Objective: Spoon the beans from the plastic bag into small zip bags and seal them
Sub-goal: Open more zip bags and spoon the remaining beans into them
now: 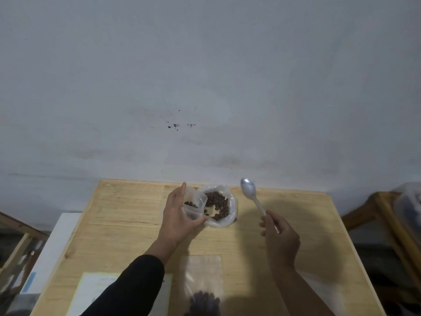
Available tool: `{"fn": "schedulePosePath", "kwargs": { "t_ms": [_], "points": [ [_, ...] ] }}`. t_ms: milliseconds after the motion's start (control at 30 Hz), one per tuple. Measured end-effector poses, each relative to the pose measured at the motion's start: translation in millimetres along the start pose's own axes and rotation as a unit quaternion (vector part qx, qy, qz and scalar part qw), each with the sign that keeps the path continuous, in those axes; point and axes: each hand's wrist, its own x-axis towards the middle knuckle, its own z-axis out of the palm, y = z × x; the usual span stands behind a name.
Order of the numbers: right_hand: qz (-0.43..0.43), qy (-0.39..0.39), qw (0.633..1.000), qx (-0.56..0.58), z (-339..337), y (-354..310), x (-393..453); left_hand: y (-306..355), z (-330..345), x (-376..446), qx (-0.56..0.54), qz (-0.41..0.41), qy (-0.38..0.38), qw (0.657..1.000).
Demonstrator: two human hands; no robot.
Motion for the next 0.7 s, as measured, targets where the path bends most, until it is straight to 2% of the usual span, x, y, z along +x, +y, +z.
{"fn": "schedulePosePath", "kwargs": {
  "t_ms": [133, 267, 500, 700],
  "points": [
    [0.089, 0.029, 0.996, -0.009, -1.2, 25.9, 6.6, -0.3, 1.1, 0.0, 0.016, -0.003, -0.001, 1.000],
    [0.130, 0.016, 0.990, -0.050, 6.4, 42.4, 9.6, -0.1, 1.3, 0.4, 0.017, 0.000, -0.002, 1.000],
    [0.123, -0.037, 0.976, -0.177, 13.6, 47.5, 11.4, 2.1, -2.6, -0.4, 0.008, 0.015, 0.006, 1.000],
    [0.076, -0.054, 0.976, -0.195, 20.4, 41.1, 11.4, 6.7, -7.2, -3.0, -0.009, 0.036, 0.016, 0.999]
  ]
}}
